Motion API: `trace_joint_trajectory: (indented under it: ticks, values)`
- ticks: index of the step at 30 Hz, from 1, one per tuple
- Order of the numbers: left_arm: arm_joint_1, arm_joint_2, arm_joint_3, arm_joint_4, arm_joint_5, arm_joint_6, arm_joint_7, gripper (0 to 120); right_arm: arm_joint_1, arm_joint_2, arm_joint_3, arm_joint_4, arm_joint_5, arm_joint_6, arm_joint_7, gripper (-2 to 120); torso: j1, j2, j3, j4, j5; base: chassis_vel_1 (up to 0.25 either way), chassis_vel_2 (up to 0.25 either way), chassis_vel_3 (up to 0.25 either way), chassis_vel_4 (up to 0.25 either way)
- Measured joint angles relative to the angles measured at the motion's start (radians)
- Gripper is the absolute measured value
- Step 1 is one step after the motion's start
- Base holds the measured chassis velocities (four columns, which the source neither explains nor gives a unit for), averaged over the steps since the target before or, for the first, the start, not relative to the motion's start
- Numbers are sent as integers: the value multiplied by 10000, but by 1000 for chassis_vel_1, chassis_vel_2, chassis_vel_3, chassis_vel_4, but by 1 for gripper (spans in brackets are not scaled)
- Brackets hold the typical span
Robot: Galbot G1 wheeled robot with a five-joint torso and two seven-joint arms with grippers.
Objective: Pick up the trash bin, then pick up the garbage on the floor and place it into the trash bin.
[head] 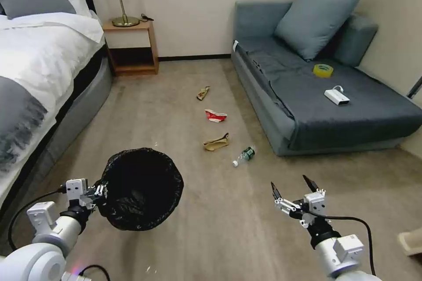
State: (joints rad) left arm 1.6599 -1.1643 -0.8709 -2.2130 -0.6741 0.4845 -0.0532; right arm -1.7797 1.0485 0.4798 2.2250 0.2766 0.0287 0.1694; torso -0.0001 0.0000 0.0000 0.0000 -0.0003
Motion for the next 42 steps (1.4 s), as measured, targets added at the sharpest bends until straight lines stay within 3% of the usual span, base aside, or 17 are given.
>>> trace_joint_trajectory:
  ticks: [27, 30, 34, 35, 38, 40, 42]
  values:
    - [-39, -25, 133, -101, 237, -61, 2, 6, 384, 39, -267, -628, 321, 761, 182, 100, 2, -1, 2, 3, 0, -307, 310, 302, -307]
    - [-71, -12, 196, -106, 392, -82, 21, 6, 444, -97, -378, -659, 557, 511, 335, 100, 3, -1, 3, 0, 3, -157, 124, 87, -119]
    - [-215, 16, 441, -3, 891, -183, 75, 6, 668, -579, -881, -392, 1996, -1170, 1313, 100, 1, 0, -1, -4, 2, 3, -30, -22, 5]
    - [-215, 16, 441, -3, 891, -183, 75, 6, 668, -579, -881, -392, 1996, -1170, 1313, 100, 1, 0, -1, -4, 2, 79, -50, -35, 62]
    - [-212, -46, 555, 8, 1267, -287, 127, 6, 1548, -1080, -1624, -250, 4153, -2670, 2683, 100, 0, 0, -2, 0, 4, 49, -48, -26, 40]
    - [-211, -66, 570, -2, 1320, -308, 132, 6, 1732, -1167, -1759, -257, 4555, -2855, 2882, 100, 0, 0, -2, 0, 3, 0, 0, 0, 0]
    - [-228, -126, 609, -56, 1420, -342, 134, 6, 2486, -1515, -2302, -430, 5842, -3346, 3489, 100, 1, 0, -1, 2, 3, 0, 0, 0, 0]
